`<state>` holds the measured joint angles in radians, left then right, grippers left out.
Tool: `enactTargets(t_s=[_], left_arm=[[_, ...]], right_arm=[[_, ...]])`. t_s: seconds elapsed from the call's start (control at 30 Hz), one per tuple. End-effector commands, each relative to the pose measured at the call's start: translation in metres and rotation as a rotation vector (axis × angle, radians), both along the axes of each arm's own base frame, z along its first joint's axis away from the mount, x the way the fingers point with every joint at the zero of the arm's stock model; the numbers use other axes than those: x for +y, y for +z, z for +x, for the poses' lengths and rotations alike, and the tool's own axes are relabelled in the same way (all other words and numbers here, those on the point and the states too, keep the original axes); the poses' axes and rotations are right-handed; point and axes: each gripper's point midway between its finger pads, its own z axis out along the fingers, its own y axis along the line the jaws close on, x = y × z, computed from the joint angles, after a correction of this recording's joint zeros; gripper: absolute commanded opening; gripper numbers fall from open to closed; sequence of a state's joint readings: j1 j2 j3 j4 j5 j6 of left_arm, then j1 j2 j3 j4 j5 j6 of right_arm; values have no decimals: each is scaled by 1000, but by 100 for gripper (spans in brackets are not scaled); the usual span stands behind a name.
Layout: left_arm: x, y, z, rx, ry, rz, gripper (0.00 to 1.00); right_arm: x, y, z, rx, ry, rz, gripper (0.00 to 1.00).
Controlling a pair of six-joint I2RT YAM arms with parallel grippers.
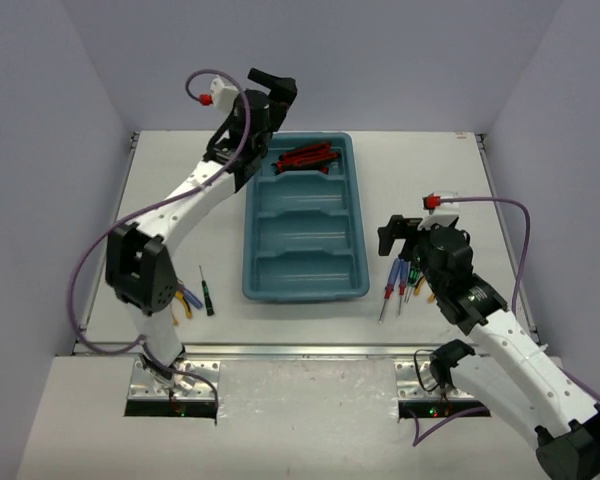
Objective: Sort the tools into containers
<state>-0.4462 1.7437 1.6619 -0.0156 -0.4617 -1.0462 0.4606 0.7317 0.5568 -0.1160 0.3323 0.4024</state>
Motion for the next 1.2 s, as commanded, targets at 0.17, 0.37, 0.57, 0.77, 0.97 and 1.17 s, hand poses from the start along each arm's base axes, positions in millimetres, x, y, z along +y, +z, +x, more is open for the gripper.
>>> enactTargets(t_s=[0.17, 0.37, 0.57, 0.77, 0.97, 1.17], left_arm=[[89, -103, -166, 308, -25, 358, 100], [130, -140, -238, 532, -55, 547, 100], [163, -157, -285, 608, -78, 719, 100], [147, -142, -286, 406, -155, 667, 100], [137, -150, -283, 400, -212, 684, 100], [132, -153, -282, 400, -241, 689, 100]], right_arm=[[10, 15, 10, 111, -10, 14, 99], [4, -18, 8, 388, -28, -70, 99], [-27, -40, 10, 480, -154, -101, 94], [-28, -79, 2, 638, -152, -60, 63], [-19, -124, -5, 771, -175, -36, 45], [-26, -144, -9, 787, -253, -73, 48]])
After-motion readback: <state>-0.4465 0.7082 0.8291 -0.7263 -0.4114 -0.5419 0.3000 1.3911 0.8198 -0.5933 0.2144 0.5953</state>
